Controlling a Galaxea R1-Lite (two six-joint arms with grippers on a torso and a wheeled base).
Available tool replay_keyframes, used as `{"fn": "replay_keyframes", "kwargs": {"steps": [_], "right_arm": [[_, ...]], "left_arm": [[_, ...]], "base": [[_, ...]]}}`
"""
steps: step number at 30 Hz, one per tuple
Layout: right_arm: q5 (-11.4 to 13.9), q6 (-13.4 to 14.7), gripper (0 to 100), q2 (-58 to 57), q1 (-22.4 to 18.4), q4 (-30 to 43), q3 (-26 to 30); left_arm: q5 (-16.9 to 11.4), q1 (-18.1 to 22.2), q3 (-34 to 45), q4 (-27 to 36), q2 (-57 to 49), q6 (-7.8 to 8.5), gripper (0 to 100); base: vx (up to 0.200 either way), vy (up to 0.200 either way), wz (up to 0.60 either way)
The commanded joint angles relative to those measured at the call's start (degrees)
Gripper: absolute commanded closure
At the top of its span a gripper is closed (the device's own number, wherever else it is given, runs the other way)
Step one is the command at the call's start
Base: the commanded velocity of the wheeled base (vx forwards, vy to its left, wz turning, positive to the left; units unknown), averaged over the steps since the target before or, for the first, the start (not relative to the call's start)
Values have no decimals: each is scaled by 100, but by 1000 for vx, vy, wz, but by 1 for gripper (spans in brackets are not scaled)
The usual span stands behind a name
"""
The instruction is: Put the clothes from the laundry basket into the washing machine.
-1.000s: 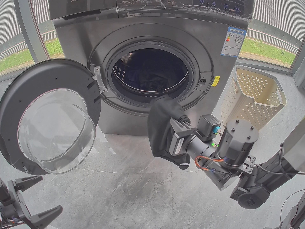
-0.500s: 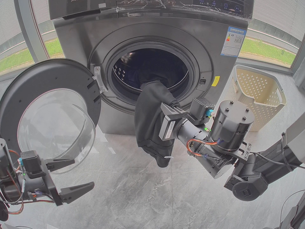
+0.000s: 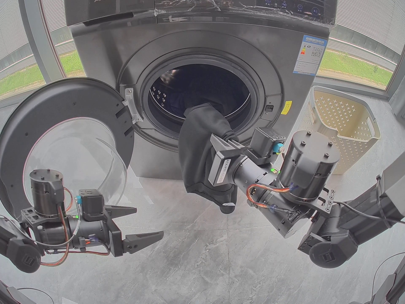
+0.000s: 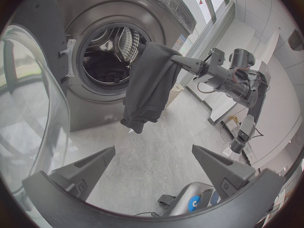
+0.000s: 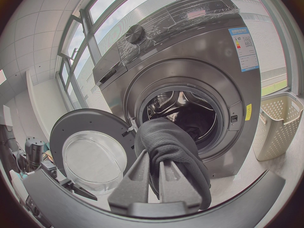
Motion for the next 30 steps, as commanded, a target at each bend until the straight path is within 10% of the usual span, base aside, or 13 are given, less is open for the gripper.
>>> {"fn": "replay_keyframes", "kwargs": {"steps": [1,30], "right_arm": [[-9,-7,100,-45,64,-6,24],[-36,-69,100,-27,275,-68,129]], "left_arm": [[2,-125,-421,-10,740,-29,0],[-165,-275,-1397,-1021,2454,-231,0]], "base": [[0,0,0],[0,0,0]]}}
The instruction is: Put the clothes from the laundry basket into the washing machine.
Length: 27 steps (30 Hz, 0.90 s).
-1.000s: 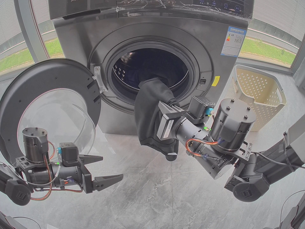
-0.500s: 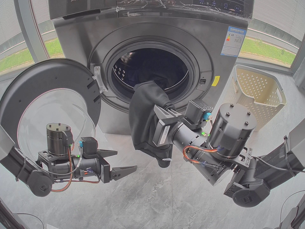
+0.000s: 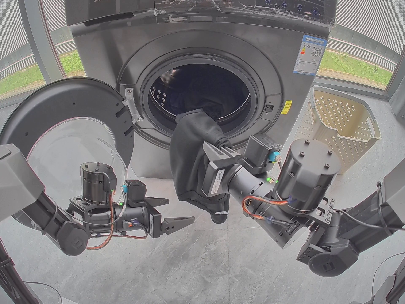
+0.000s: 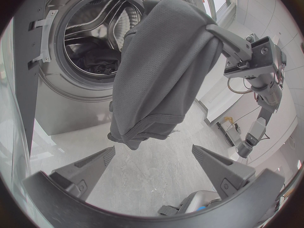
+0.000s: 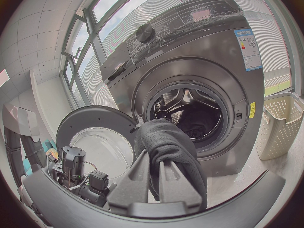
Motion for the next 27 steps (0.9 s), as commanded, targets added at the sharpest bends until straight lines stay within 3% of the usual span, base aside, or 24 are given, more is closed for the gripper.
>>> {"fn": "replay_keyframes", "kwargs": {"steps": [1,27], "right_arm": [[1,1,100,6,11,-11,-1],[-8,-8,100,23,90,-19,-1]], "left_arm": [[-6,37,-193,-79,276,-8,0],[3,-34,-694,-932,1031,-17,0]], "base": [[0,0,0],[0,0,0]]}}
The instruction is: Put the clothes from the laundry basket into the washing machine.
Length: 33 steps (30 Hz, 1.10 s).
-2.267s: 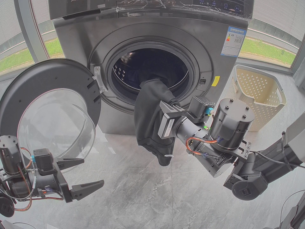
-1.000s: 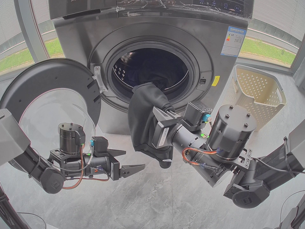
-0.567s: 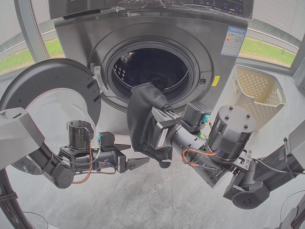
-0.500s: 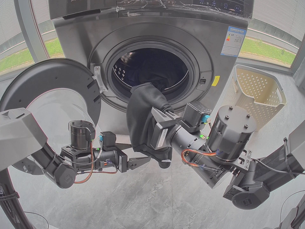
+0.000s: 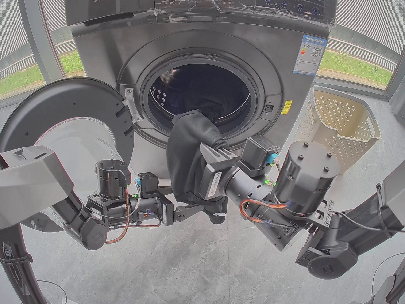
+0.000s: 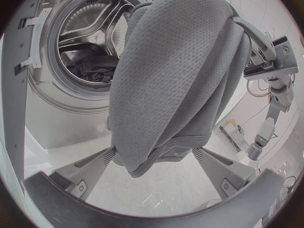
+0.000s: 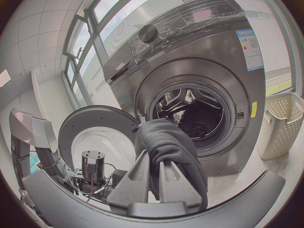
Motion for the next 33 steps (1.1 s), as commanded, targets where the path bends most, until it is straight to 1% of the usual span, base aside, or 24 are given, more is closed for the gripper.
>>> {"fn": "replay_keyframes", "kwargs": {"steps": [1,7,8,13,18,22,24,25,26,29,31,33], "right_arm": [[-1,0,100,16,4,-3,-1],[-1,0,100,25,4,-3,-10],[-1,0,100,25,4,-3,-1],[-1,0,100,25,4,-12,-1],[-18,0,100,25,-13,-12,17],[-115,-44,100,16,-101,-21,157],[-132,-132,100,25,-198,-153,324],[-132,-185,100,42,-250,-223,359],[-124,-413,100,121,-391,-496,482],[-80,-651,100,253,-444,-935,632],[-62,-703,100,271,-435,-1102,702],[-62,-730,100,306,-374,-1155,711]], "left_arm": [[2,-43,-8,-101,97,-11,0],[2,-52,10,-347,203,-11,0],[2,-52,1,-382,203,-20,100],[2,-69,10,-435,203,-46,100],[19,-96,116,-672,141,-81,100],[63,-175,511,-1015,-114,-81,100],[72,-236,942,-1244,-430,-81,100],[72,-245,1021,-1270,-500,-81,100],[99,-342,1328,-1376,-773,-81,100],[107,-482,1759,-1490,-1203,-81,100],[134,-561,1952,-1516,-1449,-81,100],[292,-684,2172,-1525,-1792,-81,100]], "base": [[0,0,0],[0,0,0],[0,0,0],[0,0,0],[0,0,0],[0,0,0],[0,0,0],[0,0,0],[0,0,0],[0,0,0],[0,0,0],[0,0,0]]}}
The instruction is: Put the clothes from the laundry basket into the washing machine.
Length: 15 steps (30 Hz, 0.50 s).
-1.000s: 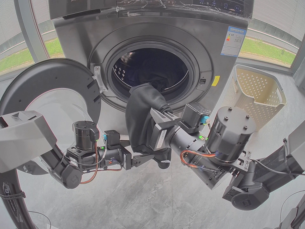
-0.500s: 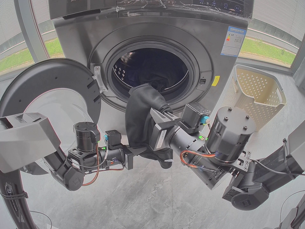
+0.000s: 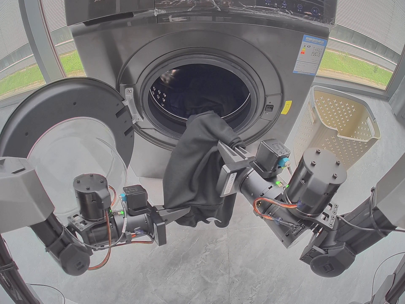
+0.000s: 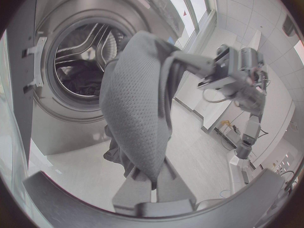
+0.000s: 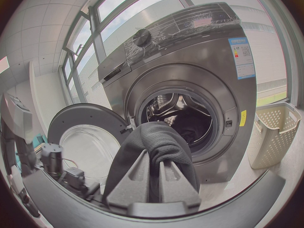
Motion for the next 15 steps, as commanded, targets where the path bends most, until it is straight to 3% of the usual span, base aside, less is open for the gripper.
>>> {"fn": "replay_keyframes", "kwargs": {"steps": [1,6,7,8,13,15], "right_arm": [[21,-180,100,186,-24,-276,218],[-15,-180,100,213,28,-276,218],[-32,-180,100,222,64,-276,210],[-32,-180,0,222,90,-276,210],[-85,-180,0,230,125,-285,201],[-120,-189,0,239,99,-294,254]], "left_arm": [[222,-336,675,-111,-1104,-3,100],[389,-529,842,-111,-1490,-30,100],[406,-608,842,-111,-1569,-118,100],[415,-634,842,-120,-1605,-162,100],[432,-652,746,-339,-1640,-346,100],[459,-626,658,-577,-1631,-495,100]], "base": [[0,0,0],[0,0,0],[0,0,0],[0,0,0],[0,0,0],[0,0,0]]}}
